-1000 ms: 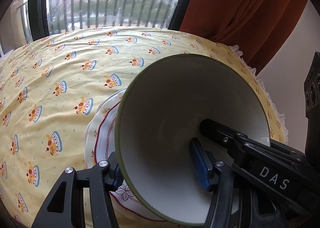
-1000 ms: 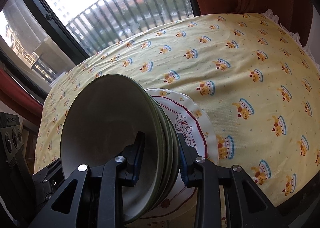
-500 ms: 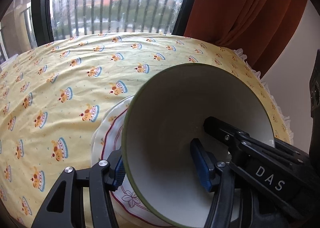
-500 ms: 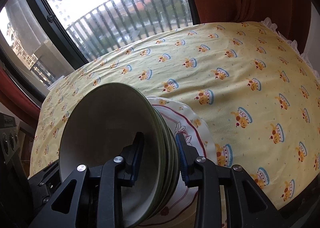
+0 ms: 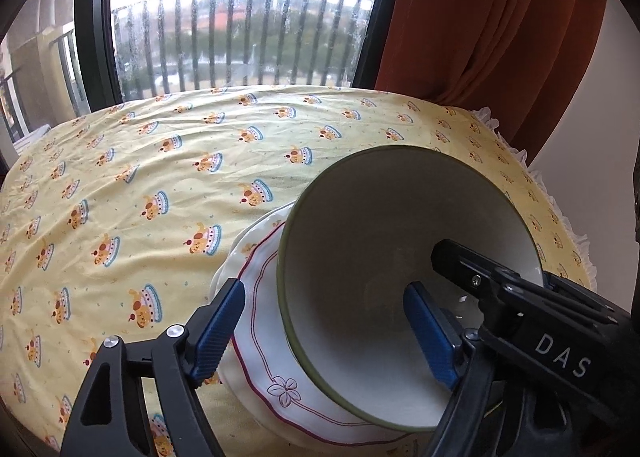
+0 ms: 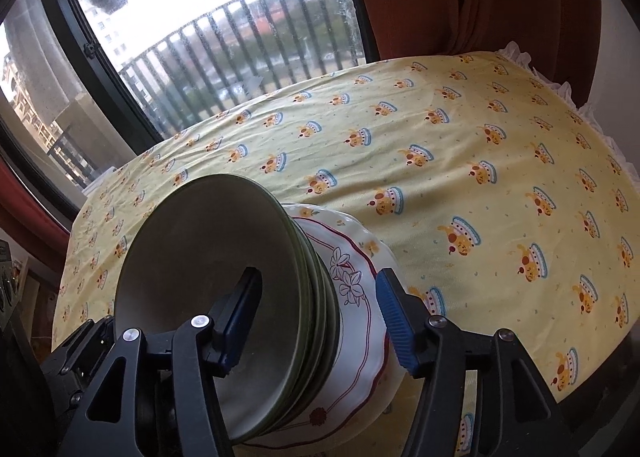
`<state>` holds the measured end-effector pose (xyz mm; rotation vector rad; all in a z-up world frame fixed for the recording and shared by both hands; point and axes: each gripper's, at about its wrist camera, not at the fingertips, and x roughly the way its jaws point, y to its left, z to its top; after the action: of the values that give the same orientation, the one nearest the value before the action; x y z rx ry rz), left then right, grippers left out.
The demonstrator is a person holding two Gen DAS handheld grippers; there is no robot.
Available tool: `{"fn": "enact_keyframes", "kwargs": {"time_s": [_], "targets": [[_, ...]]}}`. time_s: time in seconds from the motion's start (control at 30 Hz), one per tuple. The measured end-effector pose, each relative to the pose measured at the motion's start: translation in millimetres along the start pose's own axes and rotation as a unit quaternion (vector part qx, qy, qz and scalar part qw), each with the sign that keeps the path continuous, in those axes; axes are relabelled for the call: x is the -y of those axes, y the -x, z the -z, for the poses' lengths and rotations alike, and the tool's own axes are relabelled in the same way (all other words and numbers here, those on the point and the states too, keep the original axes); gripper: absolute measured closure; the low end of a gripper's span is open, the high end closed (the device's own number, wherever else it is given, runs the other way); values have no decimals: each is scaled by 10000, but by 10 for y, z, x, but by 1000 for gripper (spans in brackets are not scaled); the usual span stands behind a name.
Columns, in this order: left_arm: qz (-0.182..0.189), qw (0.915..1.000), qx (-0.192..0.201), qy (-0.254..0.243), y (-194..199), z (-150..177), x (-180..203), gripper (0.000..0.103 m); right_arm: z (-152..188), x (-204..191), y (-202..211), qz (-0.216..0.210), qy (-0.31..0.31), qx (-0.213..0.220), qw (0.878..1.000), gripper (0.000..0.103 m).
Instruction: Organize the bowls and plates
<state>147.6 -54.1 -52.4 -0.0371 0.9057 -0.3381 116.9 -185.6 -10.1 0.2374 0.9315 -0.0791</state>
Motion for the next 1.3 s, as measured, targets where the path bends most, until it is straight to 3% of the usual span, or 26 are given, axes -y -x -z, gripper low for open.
{"fn": "enact_keyframes", "kwargs": {"time_s": [0.17, 0.43, 0.6, 0.7, 0.9, 1.0, 1.17, 1.3], "targets": [[-175, 9982, 525, -223, 167, -5, 54, 16, 20, -68, 229, 132, 263, 422, 9987, 40], [-306, 9937, 1043, -274, 448, 76, 20, 8, 109, -166, 586, 324, 546, 1094, 9920, 40], [-544, 9874, 1473, -201, 663, 234, -95, 1, 267, -293, 780, 260, 743, 1533, 9851, 25], [-683, 9834, 1675, -136, 770, 365, -206, 0, 411, -380, 872, 169, 816, 1740, 9812, 21], [-833, 9780, 1911, -52, 935, 658, -460, 0, 773, -526, 960, 49, 799, 2081, 9748, 14], [-887, 9749, 2039, -87, 987, 818, -549, 0, 955, -581, 988, 123, 787, 2356, 9686, 5], [-900, 9743, 2061, -90, 980, 1054, -688, 0, 1264, -701, 978, 279, 1052, 2679, 9573, 4], [-933, 9746, 2033, -51, 957, 1238, -764, 0, 1450, -696, 888, 287, 962, 2643, 9592, 4]]}}
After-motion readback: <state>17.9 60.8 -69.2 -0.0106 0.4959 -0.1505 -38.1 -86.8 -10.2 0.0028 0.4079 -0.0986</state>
